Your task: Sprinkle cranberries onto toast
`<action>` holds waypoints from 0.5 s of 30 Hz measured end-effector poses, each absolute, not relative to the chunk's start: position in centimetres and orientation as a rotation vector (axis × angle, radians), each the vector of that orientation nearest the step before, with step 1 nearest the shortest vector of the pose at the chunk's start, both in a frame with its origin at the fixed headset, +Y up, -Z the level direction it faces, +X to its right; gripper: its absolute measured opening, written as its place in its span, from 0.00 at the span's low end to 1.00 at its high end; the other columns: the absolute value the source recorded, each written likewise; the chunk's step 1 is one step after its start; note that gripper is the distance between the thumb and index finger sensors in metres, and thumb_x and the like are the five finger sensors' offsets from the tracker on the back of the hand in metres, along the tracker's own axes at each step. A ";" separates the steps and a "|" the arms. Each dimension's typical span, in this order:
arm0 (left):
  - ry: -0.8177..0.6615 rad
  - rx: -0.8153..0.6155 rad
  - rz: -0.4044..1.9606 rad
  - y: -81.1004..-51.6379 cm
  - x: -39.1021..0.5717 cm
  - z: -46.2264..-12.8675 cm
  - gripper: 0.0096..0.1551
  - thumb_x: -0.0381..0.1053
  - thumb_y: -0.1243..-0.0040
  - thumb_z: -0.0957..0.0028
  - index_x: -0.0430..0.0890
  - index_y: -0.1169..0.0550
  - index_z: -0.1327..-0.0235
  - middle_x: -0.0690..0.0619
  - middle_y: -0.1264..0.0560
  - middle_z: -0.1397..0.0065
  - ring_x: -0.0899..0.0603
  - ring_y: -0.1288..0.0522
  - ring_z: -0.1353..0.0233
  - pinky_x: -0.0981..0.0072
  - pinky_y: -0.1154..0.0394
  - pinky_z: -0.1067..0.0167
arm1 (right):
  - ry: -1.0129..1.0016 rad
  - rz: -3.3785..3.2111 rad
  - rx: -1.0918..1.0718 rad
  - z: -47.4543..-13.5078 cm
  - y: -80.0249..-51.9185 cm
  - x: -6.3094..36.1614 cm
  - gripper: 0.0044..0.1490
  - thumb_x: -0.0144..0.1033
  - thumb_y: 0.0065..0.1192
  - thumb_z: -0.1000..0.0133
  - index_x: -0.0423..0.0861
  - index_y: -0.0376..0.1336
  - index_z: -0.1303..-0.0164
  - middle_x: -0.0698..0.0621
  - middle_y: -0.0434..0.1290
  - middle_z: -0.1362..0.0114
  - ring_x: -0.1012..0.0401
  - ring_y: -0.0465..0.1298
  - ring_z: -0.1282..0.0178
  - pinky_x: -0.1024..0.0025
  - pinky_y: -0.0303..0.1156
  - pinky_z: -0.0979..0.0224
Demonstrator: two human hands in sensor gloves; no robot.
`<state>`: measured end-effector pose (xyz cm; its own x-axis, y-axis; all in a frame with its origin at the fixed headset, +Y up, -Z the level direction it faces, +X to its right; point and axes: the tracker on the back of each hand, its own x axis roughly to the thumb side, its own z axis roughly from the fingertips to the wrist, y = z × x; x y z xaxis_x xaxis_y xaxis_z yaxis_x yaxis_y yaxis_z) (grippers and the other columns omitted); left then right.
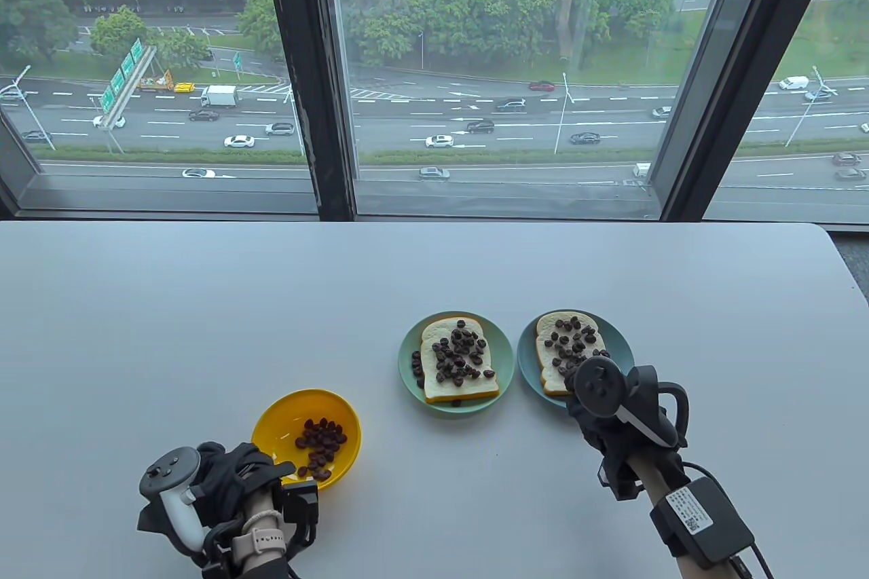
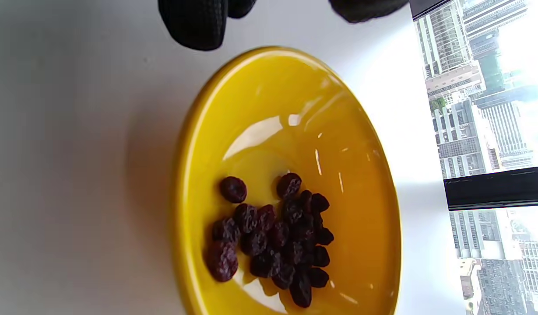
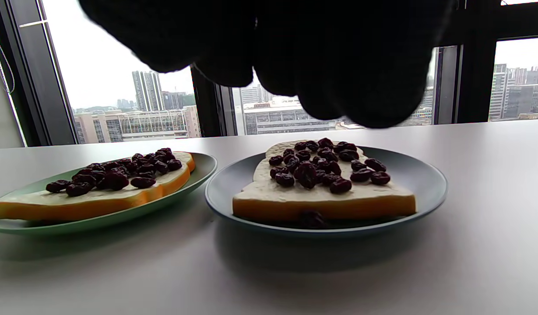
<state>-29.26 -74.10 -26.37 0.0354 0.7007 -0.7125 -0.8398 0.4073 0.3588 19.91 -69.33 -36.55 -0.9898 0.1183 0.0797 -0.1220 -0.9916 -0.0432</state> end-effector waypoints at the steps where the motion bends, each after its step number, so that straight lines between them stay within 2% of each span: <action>1: 0.920 -0.145 1.201 -73.5 -29.1 -26.4 0.36 0.58 0.55 0.37 0.61 0.61 0.29 0.52 0.58 0.24 0.42 0.55 0.24 0.52 0.43 0.20 | -0.075 3.022 0.116 -36.3 -69.2 19.8 0.27 0.46 0.59 0.56 0.57 0.65 0.44 0.50 0.69 0.34 0.55 0.78 0.42 0.73 0.84 0.49; 4: 0.694 -0.026 1.207 -71.1 -27.3 -27.1 0.36 0.57 0.55 0.37 0.59 0.60 0.29 0.50 0.59 0.24 0.41 0.56 0.24 0.47 0.47 0.21 | -0.080 3.002 0.128 -35.7 -68.9 19.6 0.28 0.46 0.59 0.56 0.57 0.65 0.44 0.50 0.69 0.34 0.55 0.78 0.42 0.73 0.84 0.49; 7: 0.489 0.049 1.083 -68.6 -23.2 -28.4 0.34 0.56 0.55 0.37 0.59 0.58 0.28 0.50 0.55 0.24 0.41 0.52 0.24 0.47 0.42 0.22 | -0.095 2.979 0.146 -35.0 -68.4 19.3 0.27 0.46 0.59 0.56 0.57 0.65 0.44 0.50 0.69 0.34 0.55 0.78 0.42 0.73 0.84 0.49; 11: 0.307 -0.010 1.161 -68.2 -16.4 -30.8 0.33 0.55 0.54 0.38 0.57 0.55 0.28 0.48 0.51 0.25 0.40 0.48 0.26 0.48 0.38 0.25 | -0.093 2.967 0.154 -34.4 -68.2 19.2 0.28 0.46 0.59 0.56 0.57 0.65 0.44 0.50 0.69 0.34 0.55 0.78 0.42 0.73 0.84 0.49; 15: 0.194 -0.156 1.204 -69.5 -8.8 -32.8 0.32 0.55 0.53 0.39 0.56 0.52 0.28 0.47 0.49 0.26 0.39 0.46 0.28 0.47 0.35 0.28 | -0.075 2.929 0.140 -34.1 -68.4 19.7 0.28 0.46 0.59 0.56 0.57 0.65 0.44 0.50 0.69 0.34 0.55 0.78 0.42 0.73 0.84 0.49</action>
